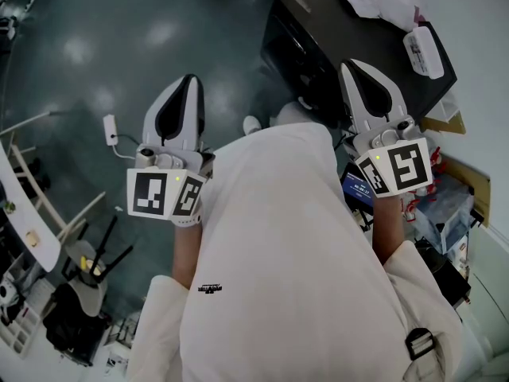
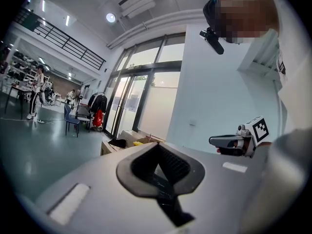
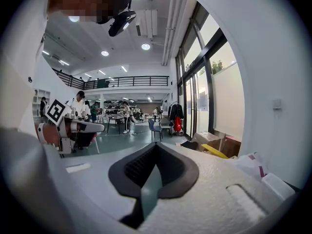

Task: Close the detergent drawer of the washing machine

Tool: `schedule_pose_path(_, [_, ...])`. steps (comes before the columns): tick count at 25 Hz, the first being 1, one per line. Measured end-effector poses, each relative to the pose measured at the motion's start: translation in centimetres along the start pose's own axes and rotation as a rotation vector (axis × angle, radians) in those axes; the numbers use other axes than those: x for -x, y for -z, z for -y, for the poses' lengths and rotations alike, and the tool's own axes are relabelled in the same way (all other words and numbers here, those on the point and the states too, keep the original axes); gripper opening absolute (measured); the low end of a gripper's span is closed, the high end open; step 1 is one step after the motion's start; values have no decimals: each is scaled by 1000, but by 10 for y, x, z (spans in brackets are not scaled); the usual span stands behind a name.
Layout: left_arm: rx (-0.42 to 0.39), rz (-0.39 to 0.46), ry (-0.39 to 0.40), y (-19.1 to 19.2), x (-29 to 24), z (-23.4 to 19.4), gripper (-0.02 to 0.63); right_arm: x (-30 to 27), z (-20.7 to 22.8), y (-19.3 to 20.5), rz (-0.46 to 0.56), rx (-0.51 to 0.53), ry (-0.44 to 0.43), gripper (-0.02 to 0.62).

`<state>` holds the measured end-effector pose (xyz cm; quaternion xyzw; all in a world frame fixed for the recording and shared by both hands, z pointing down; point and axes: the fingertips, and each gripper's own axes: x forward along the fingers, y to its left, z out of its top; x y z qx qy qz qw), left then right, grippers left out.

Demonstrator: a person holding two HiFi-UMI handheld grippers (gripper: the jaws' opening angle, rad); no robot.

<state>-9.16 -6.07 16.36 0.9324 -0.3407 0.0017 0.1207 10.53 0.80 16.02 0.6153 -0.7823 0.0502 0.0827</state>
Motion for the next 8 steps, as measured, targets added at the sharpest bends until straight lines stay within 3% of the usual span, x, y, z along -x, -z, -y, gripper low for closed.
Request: schedule_pose_path(8, [-3,3,8,-1,3,0,17,1,-6,-4,3,5,-2,2])
